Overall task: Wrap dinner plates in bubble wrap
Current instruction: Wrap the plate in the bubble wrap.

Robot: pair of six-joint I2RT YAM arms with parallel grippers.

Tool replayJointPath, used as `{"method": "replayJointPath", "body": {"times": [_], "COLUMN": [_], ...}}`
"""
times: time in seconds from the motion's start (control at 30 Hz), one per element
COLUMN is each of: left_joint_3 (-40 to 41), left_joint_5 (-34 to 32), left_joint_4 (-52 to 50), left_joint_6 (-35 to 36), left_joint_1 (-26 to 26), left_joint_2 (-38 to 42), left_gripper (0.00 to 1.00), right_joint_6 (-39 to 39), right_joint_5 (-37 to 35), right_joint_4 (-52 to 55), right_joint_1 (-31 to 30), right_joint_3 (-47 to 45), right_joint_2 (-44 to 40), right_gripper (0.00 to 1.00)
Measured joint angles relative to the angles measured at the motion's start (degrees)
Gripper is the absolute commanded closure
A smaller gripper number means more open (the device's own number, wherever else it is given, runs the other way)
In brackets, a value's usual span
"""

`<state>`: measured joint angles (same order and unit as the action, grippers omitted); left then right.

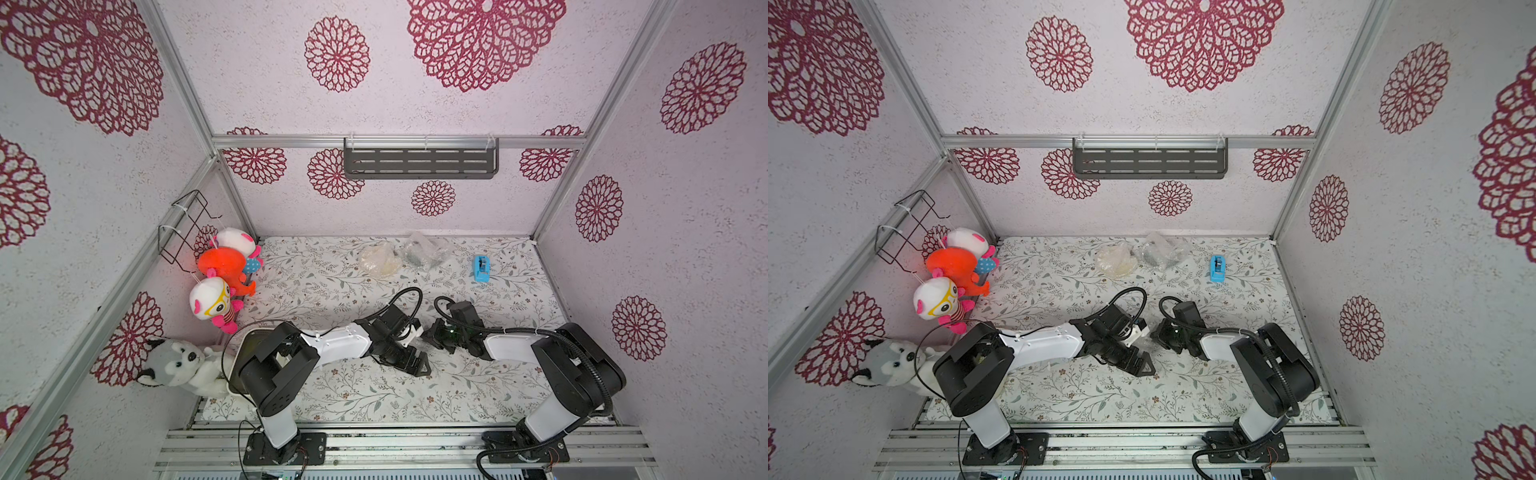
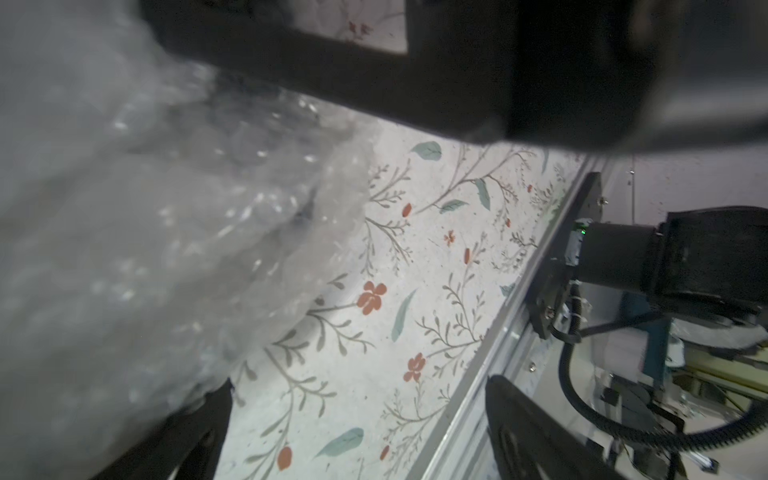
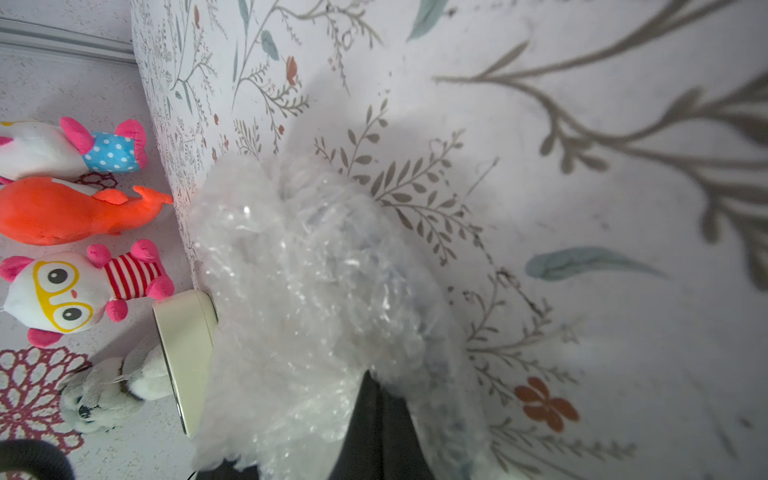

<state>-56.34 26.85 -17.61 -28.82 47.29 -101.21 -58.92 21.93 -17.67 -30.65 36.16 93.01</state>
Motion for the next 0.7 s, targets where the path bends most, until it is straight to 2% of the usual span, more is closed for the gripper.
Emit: {"method": "replayJointPath", "body": {"times": [0.27, 0.47, 0.6, 0.7], "left_joint_3": [-0.02, 1.7, 4.39, 3.23], "left_joint_5": [-7.96, -7.48, -5.6, -5.75], "left_joint_4": [3.26, 7.56, 7.96, 7.87], "left_joint_6": [-4.5, -5.35, -7.23, -10.82], "left_joint_1": [-5.49, -9.77, -10.03, -9.92], "left_joint_2": [-0.48, 0.22, 6.25, 11.67], "left_gripper": [0.02, 0.02, 0.02, 0.02], "right_joint_6": [6.45, 9.6, 9.31, 9.07], "right_joint_5": [-0.11, -0.37, -1.4, -2.27], "right_joint_4": [2.89, 4.04, 3.85, 3.39], "right_joint_1": [0.0, -0.04, -0.48, -0.9], "right_joint_3": [1.49, 2.25, 2.23, 2.19], "right_joint_2": [-0.94, -0.94, -0.35, -0.35], "right_gripper": [1.0, 1.0, 1.0, 1.0]}}
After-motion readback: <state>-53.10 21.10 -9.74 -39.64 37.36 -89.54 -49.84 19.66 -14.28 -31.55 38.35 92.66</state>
